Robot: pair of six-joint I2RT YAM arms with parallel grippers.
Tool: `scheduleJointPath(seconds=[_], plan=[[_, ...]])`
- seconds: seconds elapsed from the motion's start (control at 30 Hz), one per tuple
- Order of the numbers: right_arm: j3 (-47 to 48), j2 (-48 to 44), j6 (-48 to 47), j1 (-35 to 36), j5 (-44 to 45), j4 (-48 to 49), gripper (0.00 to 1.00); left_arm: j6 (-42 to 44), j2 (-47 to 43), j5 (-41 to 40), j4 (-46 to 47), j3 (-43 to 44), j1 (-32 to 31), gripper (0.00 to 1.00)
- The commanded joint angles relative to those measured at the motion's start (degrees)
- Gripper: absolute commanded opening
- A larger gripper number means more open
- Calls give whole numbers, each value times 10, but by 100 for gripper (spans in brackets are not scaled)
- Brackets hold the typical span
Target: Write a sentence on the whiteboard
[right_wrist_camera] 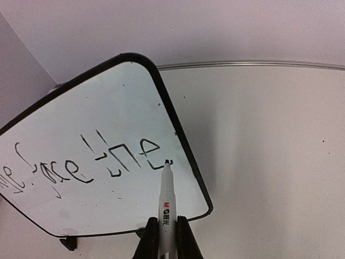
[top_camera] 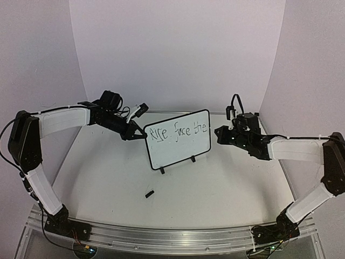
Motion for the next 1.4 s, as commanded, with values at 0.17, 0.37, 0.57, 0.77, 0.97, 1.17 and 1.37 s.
scheduleJointPath(seconds=[0.17,0.37,0.57,0.77,0.97,1.17,1.37], plan=[[-38,-149,-6,2,-95,-37,0,22,29,-37,-71,-4,-11,0],[-37,-161,-18,69,-97,-35,0,20,28,-37,-71,-3,-12,0],[-24,-96,-21,163,-83,20,0,19,24,-39,-71,-4,-13,0],[22,-3,-33,211,-69,42,0,19,23,-41,-71,-5,-17,0],[65,80,-36,234,-75,70,0,19,24,-42,-71,-5,-18,0],[102,146,-27,235,-61,76,0,19,25,-41,-71,-4,-19,0],[125,189,-17,235,-44,68,0,20,24,-42,-72,-4,-19,0]])
